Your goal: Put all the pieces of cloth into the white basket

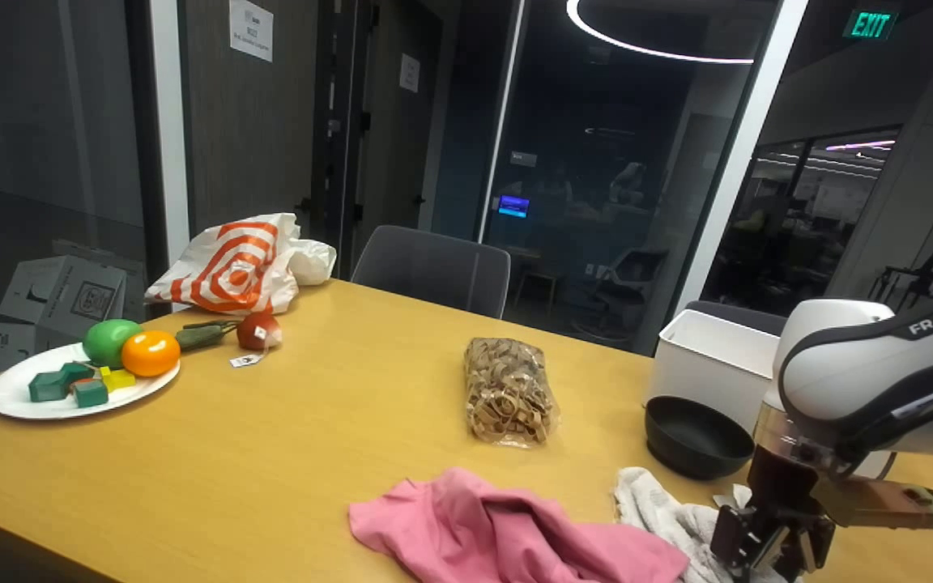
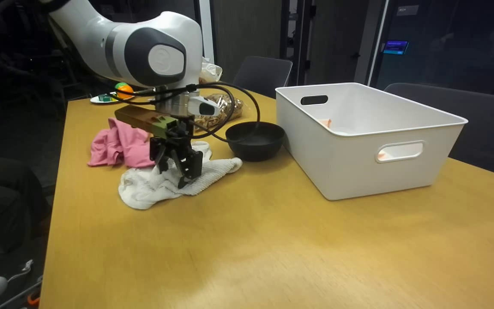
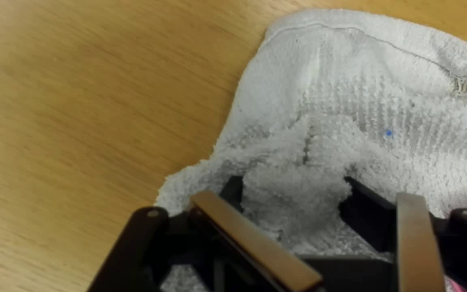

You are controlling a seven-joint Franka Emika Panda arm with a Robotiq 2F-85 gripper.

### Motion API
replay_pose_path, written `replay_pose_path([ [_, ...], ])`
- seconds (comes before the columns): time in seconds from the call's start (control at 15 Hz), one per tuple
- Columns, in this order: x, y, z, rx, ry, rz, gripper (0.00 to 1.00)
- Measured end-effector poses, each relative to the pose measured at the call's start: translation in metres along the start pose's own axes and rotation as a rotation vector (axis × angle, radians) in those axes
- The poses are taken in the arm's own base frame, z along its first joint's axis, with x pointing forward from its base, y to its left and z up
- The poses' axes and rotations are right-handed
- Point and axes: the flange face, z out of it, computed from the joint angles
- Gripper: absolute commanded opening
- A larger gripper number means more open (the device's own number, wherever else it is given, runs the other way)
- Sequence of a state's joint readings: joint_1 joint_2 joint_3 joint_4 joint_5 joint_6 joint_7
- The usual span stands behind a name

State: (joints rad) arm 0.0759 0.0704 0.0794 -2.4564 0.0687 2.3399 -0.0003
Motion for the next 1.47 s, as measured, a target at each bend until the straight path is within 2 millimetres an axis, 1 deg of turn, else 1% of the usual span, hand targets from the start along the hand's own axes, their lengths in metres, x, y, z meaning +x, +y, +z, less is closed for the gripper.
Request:
replay_pose_path([
  [0.13, 0.002, 0.0, -0.003, 0.002, 0.006, 0.002, 0.16],
  [0.2, 0.003, 0.001, -0.004, 0.002, 0.01, 0.007, 0.1],
  [0.27, 0.004, 0.002, -0.006, 0.002, 0.015, 0.014, 0.09],
  [0.33, 0.005, 0.005, -0.009, -0.005, 0.021, 0.026, 0.12],
  [0.4, 0.006, 0.009, -0.013, -0.015, 0.03, 0.04, 0.12],
  [0.47, 0.006, 0.013, -0.018, -0.031, 0.042, 0.055, 0.09],
  [0.53, 0.006, 0.018, -0.026, -0.054, 0.06, 0.074, 0.11],
  [0.73, 0.003, 0.034, -0.059, -0.138, 0.142, 0.144, 0.11],
  [1.0, -0.007, 0.05, -0.113, -0.218, 0.276, 0.249, 0.11],
  [1.27, -0.016, 0.056, -0.163, -0.215, 0.413, 0.352, 0.11],
  [1.47, -0.012, 0.054, -0.194, -0.176, 0.534, 0.438, 0.11],
])
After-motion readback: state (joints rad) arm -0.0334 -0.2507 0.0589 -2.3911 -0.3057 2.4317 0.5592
